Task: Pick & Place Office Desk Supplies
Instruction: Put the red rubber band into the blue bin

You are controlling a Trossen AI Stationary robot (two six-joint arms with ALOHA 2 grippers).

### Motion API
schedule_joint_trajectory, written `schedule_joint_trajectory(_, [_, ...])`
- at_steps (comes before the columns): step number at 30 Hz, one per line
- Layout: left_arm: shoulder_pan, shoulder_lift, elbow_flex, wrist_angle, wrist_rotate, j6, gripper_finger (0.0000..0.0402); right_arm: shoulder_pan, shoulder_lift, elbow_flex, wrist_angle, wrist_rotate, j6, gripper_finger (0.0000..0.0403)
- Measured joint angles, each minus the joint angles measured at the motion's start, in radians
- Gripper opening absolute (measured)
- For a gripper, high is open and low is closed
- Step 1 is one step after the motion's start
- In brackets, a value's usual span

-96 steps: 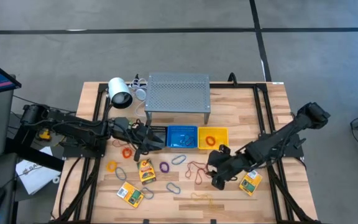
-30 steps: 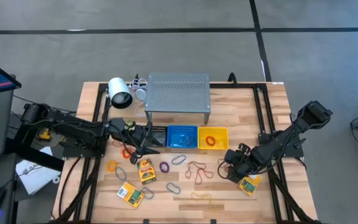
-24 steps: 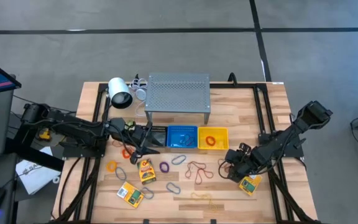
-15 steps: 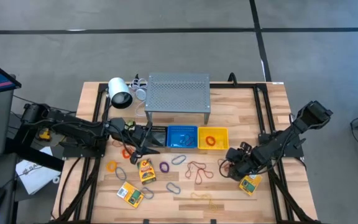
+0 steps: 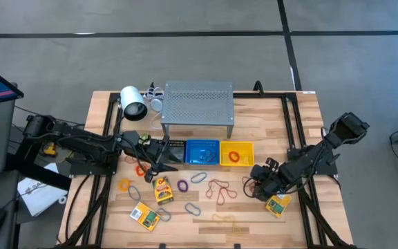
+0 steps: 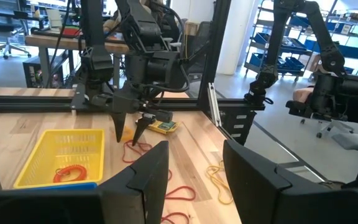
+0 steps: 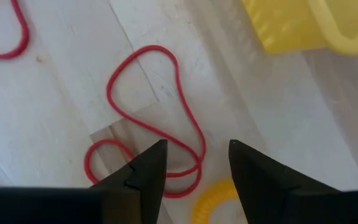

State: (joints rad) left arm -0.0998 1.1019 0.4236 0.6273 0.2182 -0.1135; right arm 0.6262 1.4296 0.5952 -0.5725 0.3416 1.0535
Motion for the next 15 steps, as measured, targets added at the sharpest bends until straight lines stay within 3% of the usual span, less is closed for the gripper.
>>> schedule_joint_trajectory(15, [0.0, 0.0, 0.0, -0.005, 0.0, 0.0, 0.0149, 0.0, -0.004, -0.042, 0.066, -0.012, 0.002, 0.0106])
